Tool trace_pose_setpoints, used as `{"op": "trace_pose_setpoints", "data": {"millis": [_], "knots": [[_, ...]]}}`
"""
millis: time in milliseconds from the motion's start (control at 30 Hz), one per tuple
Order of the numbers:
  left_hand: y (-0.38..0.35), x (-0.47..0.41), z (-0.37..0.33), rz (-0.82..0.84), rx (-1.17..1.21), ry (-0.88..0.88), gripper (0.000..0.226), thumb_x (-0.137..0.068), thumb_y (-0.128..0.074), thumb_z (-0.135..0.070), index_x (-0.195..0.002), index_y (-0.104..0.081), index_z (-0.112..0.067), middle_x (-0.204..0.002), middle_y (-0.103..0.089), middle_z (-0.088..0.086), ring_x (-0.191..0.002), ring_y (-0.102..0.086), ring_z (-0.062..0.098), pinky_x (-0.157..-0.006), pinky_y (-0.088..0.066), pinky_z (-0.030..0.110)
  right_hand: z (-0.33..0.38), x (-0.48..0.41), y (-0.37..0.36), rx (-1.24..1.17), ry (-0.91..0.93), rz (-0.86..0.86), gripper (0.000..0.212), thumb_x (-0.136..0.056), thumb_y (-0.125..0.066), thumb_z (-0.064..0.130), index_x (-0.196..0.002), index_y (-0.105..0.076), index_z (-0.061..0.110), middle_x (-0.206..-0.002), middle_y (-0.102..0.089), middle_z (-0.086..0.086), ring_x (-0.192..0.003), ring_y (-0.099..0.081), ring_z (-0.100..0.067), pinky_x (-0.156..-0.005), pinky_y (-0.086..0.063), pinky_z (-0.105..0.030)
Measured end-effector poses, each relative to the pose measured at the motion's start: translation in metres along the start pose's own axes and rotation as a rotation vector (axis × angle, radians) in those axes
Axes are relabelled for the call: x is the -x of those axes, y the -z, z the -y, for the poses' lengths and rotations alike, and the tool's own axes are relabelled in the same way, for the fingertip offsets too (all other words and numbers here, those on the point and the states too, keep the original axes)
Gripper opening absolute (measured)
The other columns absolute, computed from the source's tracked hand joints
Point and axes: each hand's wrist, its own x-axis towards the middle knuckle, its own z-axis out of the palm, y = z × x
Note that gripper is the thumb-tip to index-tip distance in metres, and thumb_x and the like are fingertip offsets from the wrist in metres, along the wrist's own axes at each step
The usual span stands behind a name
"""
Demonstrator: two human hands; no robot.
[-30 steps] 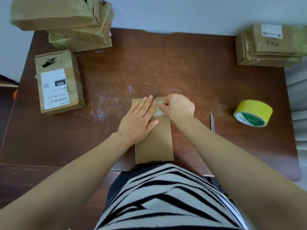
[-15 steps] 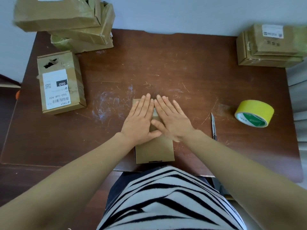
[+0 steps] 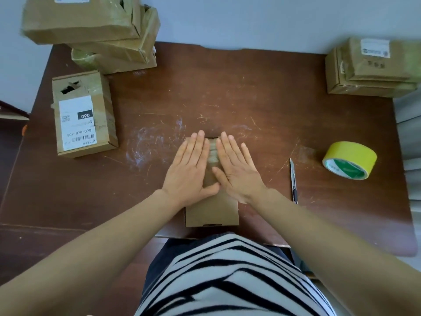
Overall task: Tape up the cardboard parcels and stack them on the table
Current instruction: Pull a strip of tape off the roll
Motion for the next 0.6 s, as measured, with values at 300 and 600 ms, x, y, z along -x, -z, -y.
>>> {"op": "trace_pose_setpoints", "data": {"millis": [300,600], "knots": [[0.0,0.008,0.016,0.053,0.009,-0.079,0.099,-0.084,-0.015,-0.075,-0.151,0.001,-0.005,-0.158,0.01,0.013,-0.146,0.012,0.022,-0.118,0.009,0.033,-0.015,0.005,0.005,0.076,0.055,0.084,0.06,-0.101,-0.014,0.044,-0.147,0.017,0.021,-0.149,0.031,0.01,-0.134,0.034,-0.002,-0.113,0.02,-0.023],[-0.004,-0.001,-0.009,0.057,0.02,-0.025,0.099,-0.081,-0.018,-0.07,-0.148,0.008,-0.003,-0.158,0.011,0.016,-0.147,0.01,0.025,-0.12,0.004,0.038,0.0,0.003,0.004,0.079,0.04,0.071,0.058,-0.103,-0.017,0.038,-0.15,0.01,0.017,-0.156,0.019,0.005,-0.137,0.026,-0.004,-0.114,0.019,-0.026]]}}
